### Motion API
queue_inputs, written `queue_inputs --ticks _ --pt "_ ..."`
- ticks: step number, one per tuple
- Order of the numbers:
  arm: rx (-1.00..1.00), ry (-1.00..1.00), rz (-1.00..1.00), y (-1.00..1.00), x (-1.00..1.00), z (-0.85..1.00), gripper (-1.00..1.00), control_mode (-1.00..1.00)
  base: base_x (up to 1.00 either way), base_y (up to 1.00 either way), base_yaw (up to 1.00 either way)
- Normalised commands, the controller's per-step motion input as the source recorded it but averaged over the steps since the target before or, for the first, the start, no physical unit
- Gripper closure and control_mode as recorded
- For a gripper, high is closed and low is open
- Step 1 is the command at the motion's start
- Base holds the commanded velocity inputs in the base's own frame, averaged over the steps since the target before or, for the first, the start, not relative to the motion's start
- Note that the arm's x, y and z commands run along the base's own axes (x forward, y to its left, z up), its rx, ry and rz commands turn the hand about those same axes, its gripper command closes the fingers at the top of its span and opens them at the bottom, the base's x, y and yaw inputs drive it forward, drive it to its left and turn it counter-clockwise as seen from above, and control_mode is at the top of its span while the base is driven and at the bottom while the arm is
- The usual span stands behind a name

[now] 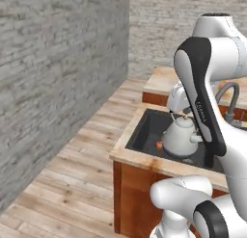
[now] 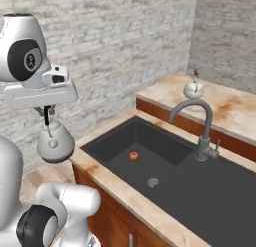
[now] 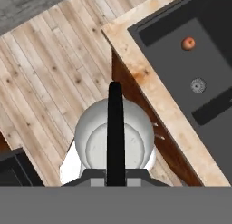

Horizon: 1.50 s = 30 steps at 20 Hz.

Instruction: Pick the kettle and kettle and place them in the sink. Then turn on the water.

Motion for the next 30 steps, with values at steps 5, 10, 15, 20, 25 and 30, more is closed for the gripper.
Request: queue_inputs --ticks 5,10,15,20,25,30 --pt "0.00 0.00 0.00 0.00 0.00 0.00 1.00 1.00 0.49 0.03 -0.63" --pt "0.00 0.00 0.00 0.00 0.00 0.00 1.00 1.00 0.35 0.00 -0.59" --pt "0.00 0.00 0.00 0.00 0.00 0.00 1.00 1.00 0.34 0.00 -0.51" --pt "0.00 0.00 0.00 0.00 0.00 0.00 1.00 1.00 0.37 -0.07 -0.45" --pt "0.00 0.00 0.00 0.00 0.00 0.00 1.00 1.00 0.34 -0.10 -0.36" --pt "0.00 0.00 0.00 0.00 0.00 0.00 1.00 1.00 0.31 -0.16 -0.26"
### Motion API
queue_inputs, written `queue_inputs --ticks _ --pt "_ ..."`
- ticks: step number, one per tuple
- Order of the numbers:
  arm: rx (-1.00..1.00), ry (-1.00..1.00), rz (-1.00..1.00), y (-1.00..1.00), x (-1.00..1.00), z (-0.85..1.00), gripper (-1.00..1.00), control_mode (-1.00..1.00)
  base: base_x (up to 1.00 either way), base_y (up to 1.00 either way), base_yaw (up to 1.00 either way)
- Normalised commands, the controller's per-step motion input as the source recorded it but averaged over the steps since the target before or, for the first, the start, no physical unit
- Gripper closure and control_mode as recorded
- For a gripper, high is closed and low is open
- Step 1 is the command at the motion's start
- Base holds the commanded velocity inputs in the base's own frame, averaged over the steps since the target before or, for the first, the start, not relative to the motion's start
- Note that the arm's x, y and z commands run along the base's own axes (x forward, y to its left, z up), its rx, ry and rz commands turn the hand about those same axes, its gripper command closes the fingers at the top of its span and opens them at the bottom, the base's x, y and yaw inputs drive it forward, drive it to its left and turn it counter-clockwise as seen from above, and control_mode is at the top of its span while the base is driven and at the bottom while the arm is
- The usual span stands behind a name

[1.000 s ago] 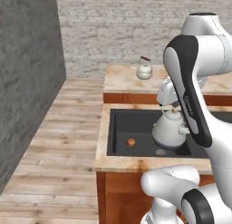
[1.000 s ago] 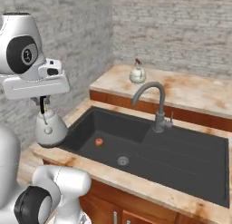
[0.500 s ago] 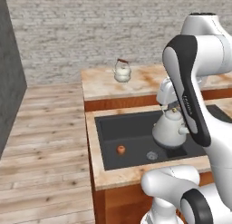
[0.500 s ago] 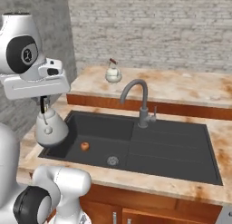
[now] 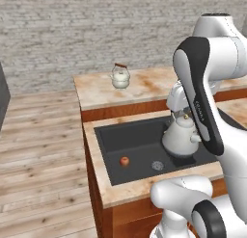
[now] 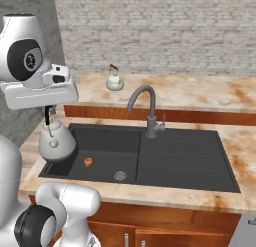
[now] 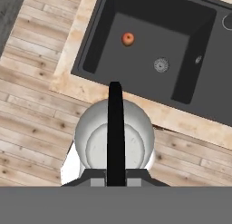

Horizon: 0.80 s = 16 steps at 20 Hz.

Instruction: Pick the kettle and kettle and place them in the sink. Then turn on the water.

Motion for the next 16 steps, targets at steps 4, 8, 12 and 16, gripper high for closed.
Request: queue_inputs --ticks 4,8,12,16 --pt "0.00 0.00 0.00 0.00 0.00 0.00 1.00 1.00 0.40 -0.08 -0.14" --pt "0.00 0.00 0.00 0.00 0.00 0.00 1.00 1.00 0.44 -0.11 0.00" --pt "0.00 0.00 0.00 0.00 0.00 0.00 1.00 1.00 0.52 -0.24 0.08" --pt "0.00 0.00 0.00 0.00 0.00 0.00 1.00 1.00 0.48 -0.36 0.19"
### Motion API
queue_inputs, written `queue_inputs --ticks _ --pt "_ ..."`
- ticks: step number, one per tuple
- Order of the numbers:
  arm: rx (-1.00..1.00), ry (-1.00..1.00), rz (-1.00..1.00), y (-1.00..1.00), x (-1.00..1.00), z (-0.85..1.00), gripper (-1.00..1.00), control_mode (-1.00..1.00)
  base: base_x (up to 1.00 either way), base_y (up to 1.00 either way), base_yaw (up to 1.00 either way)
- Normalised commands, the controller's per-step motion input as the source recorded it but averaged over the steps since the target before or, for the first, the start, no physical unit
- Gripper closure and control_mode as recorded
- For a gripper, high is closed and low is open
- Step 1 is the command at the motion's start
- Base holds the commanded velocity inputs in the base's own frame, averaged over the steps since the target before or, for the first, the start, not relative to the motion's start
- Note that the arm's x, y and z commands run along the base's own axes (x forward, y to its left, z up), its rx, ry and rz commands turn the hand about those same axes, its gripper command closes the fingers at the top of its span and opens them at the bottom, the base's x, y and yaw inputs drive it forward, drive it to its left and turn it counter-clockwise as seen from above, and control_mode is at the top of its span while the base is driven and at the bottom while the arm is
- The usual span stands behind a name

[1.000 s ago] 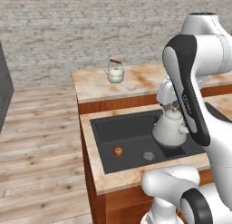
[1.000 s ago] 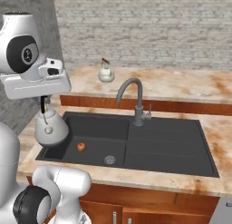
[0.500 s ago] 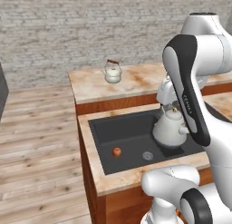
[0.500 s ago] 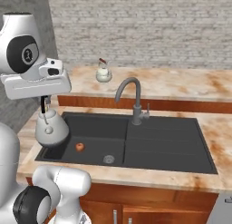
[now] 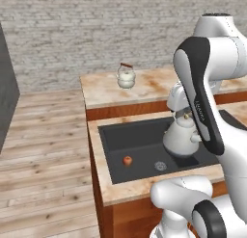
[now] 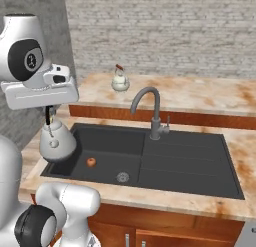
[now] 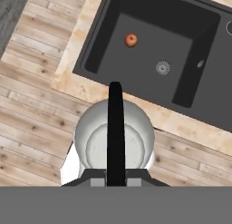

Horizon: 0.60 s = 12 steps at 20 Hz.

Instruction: Pick the kettle and kettle and place them in the sink. Then turn on the water.

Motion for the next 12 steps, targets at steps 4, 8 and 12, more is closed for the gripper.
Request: queue_inputs --ticks 4,8,12 --pt "0.00 0.00 0.00 0.00 0.00 0.00 1.00 1.00 0.51 -0.17 0.11" --pt "0.00 0.00 0.00 0.00 0.00 0.00 1.00 1.00 0.56 -0.08 0.04" --pt "0.01 0.00 0.00 -0.04 0.17 -0.03 1.00 -1.00 0.49 -0.08 0.02"
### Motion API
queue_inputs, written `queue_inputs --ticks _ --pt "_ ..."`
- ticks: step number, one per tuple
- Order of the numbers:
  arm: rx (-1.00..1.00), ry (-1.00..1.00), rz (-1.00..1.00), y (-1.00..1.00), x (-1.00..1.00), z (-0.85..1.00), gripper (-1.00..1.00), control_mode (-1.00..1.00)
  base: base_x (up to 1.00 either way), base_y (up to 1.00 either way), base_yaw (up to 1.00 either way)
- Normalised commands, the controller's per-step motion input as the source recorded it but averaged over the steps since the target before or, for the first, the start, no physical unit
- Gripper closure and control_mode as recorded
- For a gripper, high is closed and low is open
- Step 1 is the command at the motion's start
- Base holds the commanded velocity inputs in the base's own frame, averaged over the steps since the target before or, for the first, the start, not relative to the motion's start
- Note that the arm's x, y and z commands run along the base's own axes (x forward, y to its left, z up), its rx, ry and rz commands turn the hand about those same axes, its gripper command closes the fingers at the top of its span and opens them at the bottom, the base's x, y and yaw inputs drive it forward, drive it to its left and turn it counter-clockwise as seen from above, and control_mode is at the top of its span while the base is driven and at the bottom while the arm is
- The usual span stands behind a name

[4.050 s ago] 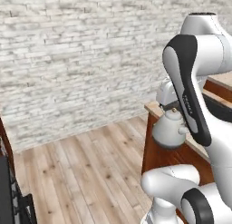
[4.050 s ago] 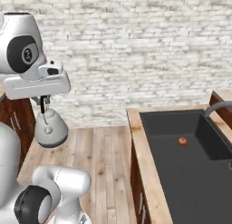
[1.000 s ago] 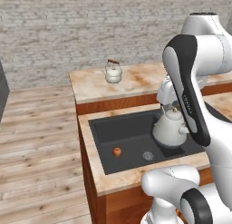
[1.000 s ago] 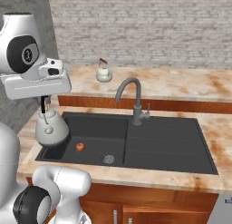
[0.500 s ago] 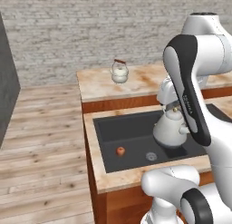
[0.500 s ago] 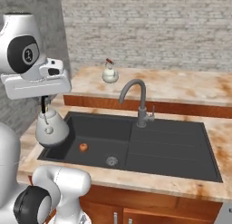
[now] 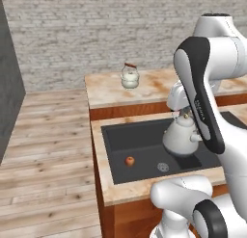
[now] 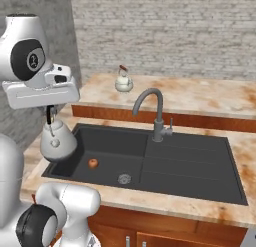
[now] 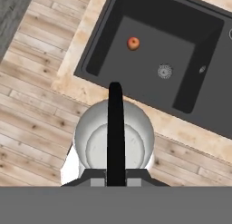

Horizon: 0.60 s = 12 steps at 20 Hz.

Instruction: Pick the kettle and kettle and place them in the sink. Then turn on the water.

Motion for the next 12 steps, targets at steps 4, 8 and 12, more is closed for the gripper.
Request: queue_inputs --ticks 4,8,12 --pt "0.06 0.00 0.00 -0.32 0.66 -0.22 1.00 -1.00 0.00 0.00 0.00" --pt "0.06 0.00 0.00 -0.42 0.64 -0.35 1.00 -1.00 0.00 0.00 0.00" --pt "0.03 0.00 0.00 -0.29 0.44 -0.50 1.00 -1.00 0.00 0.00 0.00"
